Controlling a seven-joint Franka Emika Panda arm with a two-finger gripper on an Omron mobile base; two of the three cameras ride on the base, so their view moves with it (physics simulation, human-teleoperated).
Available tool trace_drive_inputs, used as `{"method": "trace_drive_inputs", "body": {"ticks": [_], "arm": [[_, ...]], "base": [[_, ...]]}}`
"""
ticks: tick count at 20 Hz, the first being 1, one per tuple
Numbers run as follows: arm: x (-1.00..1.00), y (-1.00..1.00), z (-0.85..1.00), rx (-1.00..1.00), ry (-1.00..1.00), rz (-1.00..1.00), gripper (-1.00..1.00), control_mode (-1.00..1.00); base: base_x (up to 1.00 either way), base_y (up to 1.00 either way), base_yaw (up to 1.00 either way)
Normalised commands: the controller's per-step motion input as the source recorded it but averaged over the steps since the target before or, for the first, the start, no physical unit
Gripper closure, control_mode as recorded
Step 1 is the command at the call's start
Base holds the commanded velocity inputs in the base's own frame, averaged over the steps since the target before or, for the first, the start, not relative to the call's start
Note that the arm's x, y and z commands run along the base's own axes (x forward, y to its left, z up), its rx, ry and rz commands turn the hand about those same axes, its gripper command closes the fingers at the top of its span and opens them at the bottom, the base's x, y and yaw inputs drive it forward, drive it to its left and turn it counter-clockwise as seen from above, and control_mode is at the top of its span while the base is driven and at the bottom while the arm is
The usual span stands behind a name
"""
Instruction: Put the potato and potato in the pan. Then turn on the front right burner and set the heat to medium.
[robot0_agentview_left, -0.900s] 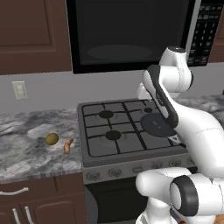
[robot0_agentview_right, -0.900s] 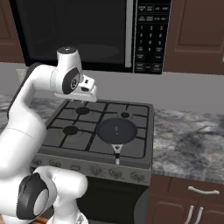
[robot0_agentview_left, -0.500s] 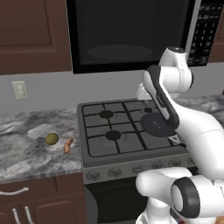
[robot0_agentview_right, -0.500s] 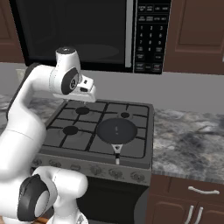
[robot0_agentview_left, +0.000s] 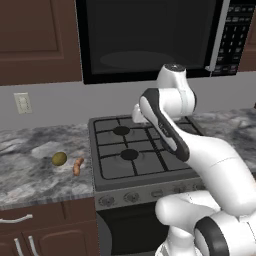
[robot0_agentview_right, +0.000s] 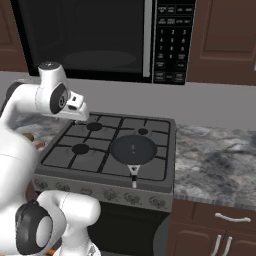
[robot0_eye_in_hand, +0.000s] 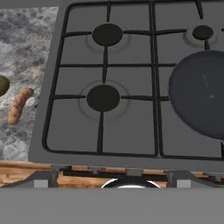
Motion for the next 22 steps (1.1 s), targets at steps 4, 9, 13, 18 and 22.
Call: {"method": "trace_drive_inputs", "body": {"ticks": [4, 9, 13, 18, 22], "arm": [[0.0, 0.96, -0.04, -0.01, 0.0, -0.04, -1.0, -1.0], [0.02, 0.62, -0.1, -0.04, 0.11, -0.05, -1.0, -1.0], [0.0, 0.4, -0.43, -0.02, 0.1, 0.0, -1.0, -1.0], [0.04, 0.37, -0.85, 0.0, 0.02, 0.0, -1.0, -1.0], [0.04, 0.33, -0.54, 0.03, 0.0, 0.01, -1.0, -1.0]], "base": [[0.0, 0.0, 0.0], [0.0, 0.0, 0.0], [0.0, 0.0, 0.0], [0.0, 0.0, 0.0], [0.0, 0.0, 0.0]]}}
